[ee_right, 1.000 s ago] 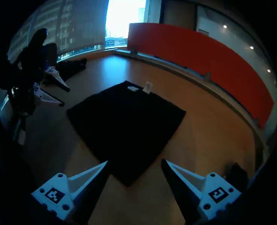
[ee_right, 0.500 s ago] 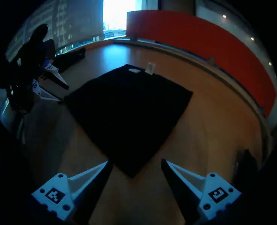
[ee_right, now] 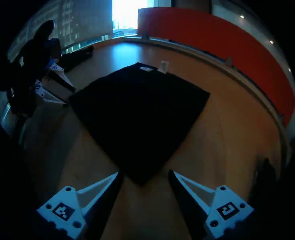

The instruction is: Fold towel

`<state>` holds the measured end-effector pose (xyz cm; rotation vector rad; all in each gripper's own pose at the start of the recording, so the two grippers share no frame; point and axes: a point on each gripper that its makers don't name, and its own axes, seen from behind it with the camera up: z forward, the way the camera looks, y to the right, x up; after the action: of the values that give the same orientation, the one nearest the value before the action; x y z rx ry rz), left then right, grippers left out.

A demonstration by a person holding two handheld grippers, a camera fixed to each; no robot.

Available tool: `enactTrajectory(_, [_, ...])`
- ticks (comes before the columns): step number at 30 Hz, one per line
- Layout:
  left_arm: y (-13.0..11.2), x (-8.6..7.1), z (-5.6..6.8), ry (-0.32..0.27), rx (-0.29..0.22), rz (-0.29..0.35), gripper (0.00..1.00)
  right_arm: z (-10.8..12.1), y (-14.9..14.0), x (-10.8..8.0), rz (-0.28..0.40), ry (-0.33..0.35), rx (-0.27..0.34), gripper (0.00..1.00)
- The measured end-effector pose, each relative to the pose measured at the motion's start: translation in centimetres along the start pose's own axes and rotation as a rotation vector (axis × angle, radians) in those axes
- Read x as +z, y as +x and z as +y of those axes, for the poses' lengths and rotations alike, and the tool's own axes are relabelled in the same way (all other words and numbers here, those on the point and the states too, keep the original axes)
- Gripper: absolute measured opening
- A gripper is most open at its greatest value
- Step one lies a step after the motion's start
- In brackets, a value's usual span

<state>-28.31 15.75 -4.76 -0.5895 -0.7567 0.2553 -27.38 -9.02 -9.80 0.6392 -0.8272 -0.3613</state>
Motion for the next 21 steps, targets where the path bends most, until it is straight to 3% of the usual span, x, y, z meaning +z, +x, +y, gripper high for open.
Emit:
enactTrajectory(6, [0.09,0.06,0.03,0.001,0.012,-0.008,0.81,-0.22,-0.06,0.01,0.003,0.016,0.006,0.73])
enactTrajectory(21, [0.19,0.14,0.69,0.008,0.013,-0.025,0.55,-0.65,0.14,0.08,0.006,0.028,0.001,0.42])
